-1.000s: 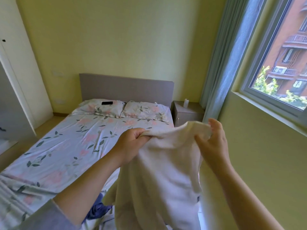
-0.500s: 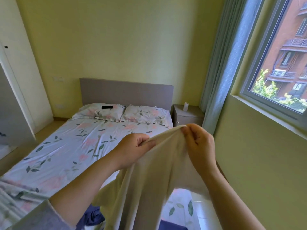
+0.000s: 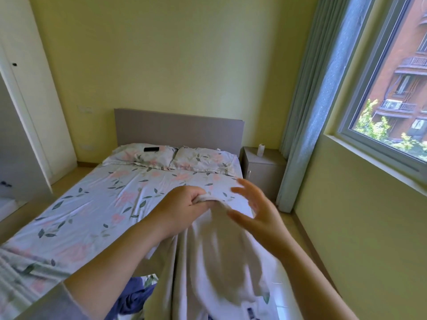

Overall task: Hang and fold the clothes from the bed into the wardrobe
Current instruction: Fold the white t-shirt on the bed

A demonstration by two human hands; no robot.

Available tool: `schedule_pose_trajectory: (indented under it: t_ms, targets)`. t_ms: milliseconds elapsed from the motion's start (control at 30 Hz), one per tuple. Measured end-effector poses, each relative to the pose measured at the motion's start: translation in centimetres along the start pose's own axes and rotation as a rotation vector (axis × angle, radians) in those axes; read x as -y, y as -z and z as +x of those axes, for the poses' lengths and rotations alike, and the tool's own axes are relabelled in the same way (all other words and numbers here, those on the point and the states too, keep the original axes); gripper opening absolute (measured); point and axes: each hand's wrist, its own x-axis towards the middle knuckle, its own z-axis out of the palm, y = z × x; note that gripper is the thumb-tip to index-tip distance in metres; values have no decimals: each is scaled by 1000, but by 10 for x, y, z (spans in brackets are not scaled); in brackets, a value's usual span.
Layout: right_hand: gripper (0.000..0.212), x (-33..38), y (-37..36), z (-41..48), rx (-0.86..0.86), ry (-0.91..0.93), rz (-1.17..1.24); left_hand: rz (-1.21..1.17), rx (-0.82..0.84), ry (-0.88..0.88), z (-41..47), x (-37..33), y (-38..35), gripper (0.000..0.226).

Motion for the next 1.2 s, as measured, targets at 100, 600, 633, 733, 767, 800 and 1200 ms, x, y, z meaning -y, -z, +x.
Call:
schedule_pose_trajectory:
  t_ms: [100, 600, 633, 733, 767, 800, 1200]
  targets:
    - [20, 8, -13, 3, 93, 51, 50, 26, 37, -42, 11, -15, -3, 35]
    - [25, 16, 3, 12, -310, -49, 88, 27, 88, 214, -19, 8, 31, 25]
    - [27, 14, 2, 13, -301, -78, 68, -13, 87, 235, -19, 7, 32, 22]
    - [21, 6, -1, 16, -229, -172, -64, -153, 59, 314, -17, 2, 27, 29]
    - [14, 5, -2, 15, -207, -199, -96, -217, 34, 347, -15, 0, 25, 27]
    - [13, 5, -4, 13, -191, -214, -109, -283, 10, 379, -12, -4, 22, 23]
    - [47, 16, 0, -25, 82, -234, 314, -706, -157, 543, 11, -20, -5, 23]
